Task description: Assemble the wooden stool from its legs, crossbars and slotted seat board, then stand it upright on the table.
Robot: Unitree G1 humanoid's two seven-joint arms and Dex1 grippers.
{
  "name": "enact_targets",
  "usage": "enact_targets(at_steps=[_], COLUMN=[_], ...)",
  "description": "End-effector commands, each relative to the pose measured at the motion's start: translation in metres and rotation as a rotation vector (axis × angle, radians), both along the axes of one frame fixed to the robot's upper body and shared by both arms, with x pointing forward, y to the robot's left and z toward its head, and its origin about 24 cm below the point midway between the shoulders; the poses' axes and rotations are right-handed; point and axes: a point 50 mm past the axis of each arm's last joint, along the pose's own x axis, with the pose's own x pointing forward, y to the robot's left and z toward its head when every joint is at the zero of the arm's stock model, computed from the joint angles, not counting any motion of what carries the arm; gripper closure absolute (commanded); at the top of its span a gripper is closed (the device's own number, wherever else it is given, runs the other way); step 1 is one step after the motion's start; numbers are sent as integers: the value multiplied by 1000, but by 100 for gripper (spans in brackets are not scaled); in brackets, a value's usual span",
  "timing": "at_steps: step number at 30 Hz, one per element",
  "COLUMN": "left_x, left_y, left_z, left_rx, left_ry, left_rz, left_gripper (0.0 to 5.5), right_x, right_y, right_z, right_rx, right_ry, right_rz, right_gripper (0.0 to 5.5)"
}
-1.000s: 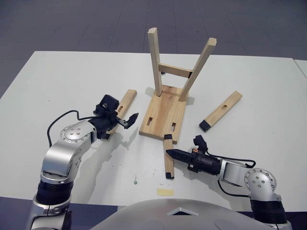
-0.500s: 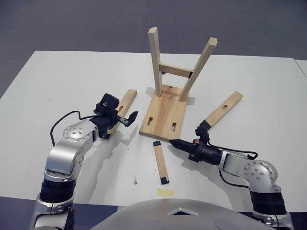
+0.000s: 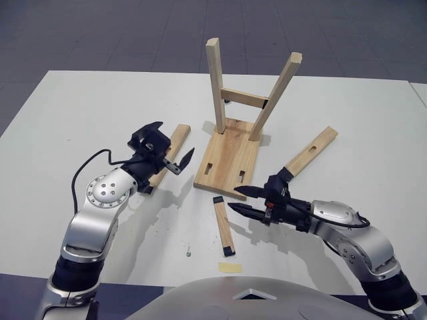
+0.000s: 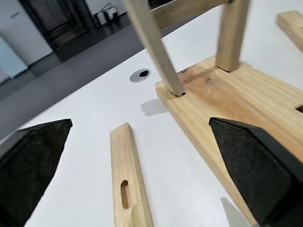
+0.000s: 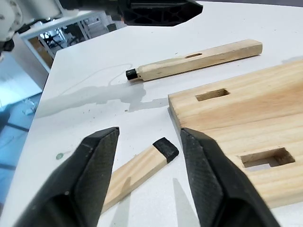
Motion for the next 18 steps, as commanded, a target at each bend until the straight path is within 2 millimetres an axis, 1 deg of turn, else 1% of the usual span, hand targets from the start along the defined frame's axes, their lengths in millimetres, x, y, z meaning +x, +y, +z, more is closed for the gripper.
enact_targets(at_steps=[1,4,7,10,13,15,18], left_x=[-4,-9,-18,-23,-31,-36,-41], left_y=[9,5,3,1,-10,-16,-23], left_z=[-6,-5,-5,-10,-17,-21,-26], left_rx=[107,149,185,186,155,143,125], left_ry=[-10,-40,-60,-62,-55,-49,-38], left_rz=[-14,-42,-49,-9,27,47,77], left_gripper=[10,10,10,10,10,10,10], right_x=[3,9,21,31,40,46,51], right_y=[2,7,1,-1,5,14,27], right_z=[4,7,13,24,31,34,39], right_rx=[-73,-197,-368,-471,-503,-511,-508], right_ry=[-103,-268,-484,-659,-788,-881,-985], right_rz=[133,323,504,700,876,965,1060], right_gripper=[231,185,135,81,36,12,12])
